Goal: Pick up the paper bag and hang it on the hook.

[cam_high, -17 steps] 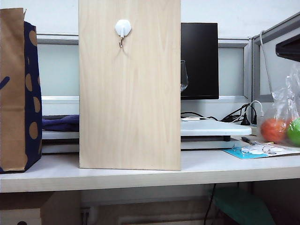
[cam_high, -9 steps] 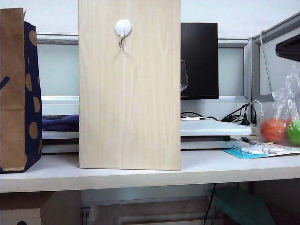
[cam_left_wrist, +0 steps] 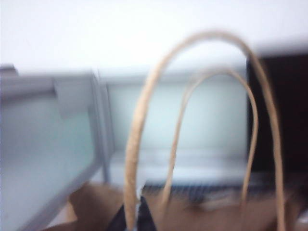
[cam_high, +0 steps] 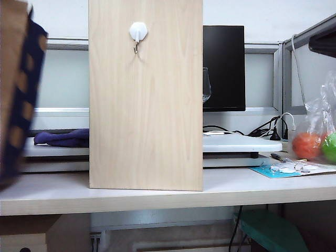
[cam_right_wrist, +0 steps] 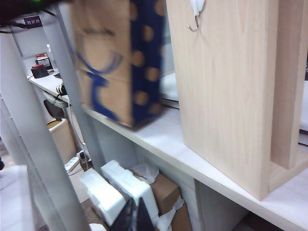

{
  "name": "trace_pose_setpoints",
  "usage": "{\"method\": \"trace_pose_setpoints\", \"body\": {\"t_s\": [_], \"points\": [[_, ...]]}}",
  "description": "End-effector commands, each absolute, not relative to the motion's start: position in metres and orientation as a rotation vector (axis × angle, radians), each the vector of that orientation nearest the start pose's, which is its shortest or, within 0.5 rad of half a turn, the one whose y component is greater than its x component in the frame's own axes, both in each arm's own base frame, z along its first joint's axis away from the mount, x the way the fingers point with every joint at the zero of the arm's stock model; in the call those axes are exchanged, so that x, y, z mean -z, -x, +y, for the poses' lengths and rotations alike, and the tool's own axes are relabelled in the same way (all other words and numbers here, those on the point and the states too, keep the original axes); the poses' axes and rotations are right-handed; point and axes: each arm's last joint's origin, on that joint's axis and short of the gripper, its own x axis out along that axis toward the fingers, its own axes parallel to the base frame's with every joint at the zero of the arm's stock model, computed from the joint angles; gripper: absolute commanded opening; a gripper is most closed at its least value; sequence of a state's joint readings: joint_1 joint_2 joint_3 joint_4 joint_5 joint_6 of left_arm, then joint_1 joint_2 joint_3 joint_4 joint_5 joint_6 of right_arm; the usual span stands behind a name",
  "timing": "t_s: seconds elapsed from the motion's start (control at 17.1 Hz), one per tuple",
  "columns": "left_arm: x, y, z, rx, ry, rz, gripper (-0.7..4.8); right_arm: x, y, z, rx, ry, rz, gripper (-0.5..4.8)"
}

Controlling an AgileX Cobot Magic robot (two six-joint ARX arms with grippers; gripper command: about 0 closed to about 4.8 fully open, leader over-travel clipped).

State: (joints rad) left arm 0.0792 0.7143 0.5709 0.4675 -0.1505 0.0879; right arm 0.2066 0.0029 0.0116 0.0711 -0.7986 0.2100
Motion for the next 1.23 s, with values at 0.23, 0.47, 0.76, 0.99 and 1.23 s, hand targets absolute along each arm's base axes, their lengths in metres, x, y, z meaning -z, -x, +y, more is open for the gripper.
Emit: {"method": "trace_pose_setpoints", "body": {"t_s": [0.23,0.47,0.76,0.99,1.23], "points": [[-0.335,-0.077,-0.004,0.324,0.15,-0.276,-0.06,-0.173,-0.085,0.036,-0.896,-0.172,0.0,-0.01],[-0.322,-0.067,-0.011,0.539,0.179,-0.132,-0.06,-0.173,-0.086,0.035,-0.838,-0.177,-0.005,-0.01],[-0.306,-0.079,-0.01,0.54,0.307,-0.09,-0.06,-0.173,-0.086,0.035,-0.839,-0.178,0.0,-0.01],[-0.301,-0.093,-0.023,0.673,0.372,-0.09,-0.06,-0.172,-0.086,0.035,-0.837,-0.179,0.005,-0.01],[-0.298,-0.119,-0.062,0.76,0.347,-0.071,-0.06,-0.172,-0.087,0.035,-0.812,-0.181,0.006,-0.01]]}}
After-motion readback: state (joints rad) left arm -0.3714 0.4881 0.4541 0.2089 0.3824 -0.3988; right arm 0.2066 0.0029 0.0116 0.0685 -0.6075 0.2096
